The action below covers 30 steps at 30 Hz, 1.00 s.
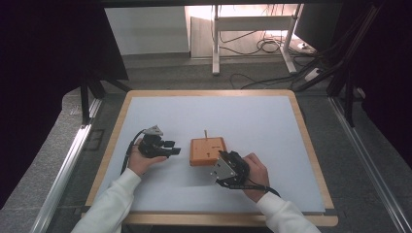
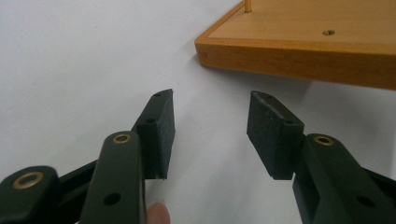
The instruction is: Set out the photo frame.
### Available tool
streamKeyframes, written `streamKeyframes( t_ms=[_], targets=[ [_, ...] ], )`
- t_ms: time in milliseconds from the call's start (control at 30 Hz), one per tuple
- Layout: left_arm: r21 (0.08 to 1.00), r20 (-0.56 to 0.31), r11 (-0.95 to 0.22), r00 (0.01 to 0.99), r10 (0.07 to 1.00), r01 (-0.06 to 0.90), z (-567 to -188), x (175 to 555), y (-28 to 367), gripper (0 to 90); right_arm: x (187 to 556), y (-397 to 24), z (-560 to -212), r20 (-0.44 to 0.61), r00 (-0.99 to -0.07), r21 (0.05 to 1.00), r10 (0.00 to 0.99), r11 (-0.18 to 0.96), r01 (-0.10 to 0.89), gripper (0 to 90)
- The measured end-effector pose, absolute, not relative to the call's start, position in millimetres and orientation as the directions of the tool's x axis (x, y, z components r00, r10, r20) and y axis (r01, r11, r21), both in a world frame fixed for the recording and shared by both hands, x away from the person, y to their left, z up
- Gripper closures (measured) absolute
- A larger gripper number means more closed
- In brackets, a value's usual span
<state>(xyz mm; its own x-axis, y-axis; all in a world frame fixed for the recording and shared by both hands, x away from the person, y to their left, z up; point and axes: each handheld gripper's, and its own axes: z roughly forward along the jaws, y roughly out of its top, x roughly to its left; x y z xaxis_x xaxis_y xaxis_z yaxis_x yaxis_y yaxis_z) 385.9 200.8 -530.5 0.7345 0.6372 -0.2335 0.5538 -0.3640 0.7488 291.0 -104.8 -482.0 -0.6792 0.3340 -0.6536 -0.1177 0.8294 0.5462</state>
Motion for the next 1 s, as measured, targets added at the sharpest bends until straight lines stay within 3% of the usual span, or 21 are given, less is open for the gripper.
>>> streamKeyframes(
  t_ms=[300,833,1000],
  targets=[
    [0.741,-0.236,-0.373,0.736,0.634,0.559,-534,385,199,51.8,298,-98,-470,-0.675,-0.695,0.483,0.248,0.861,-0.162,61.1],
    [0.737,-0.235,-0.372,0.730,0.641,0.564,-538,386,200,52.3,310,-87,-456,-0.691,-0.700,0.439,0.182,0.874,-0.206,68.2],
    [0.736,-0.235,-0.373,0.731,0.641,0.564,-539,386,199,52.4,318,-87,-443,-0.649,-0.731,0.485,0.209,0.855,-0.186,69.6]
  ],
)
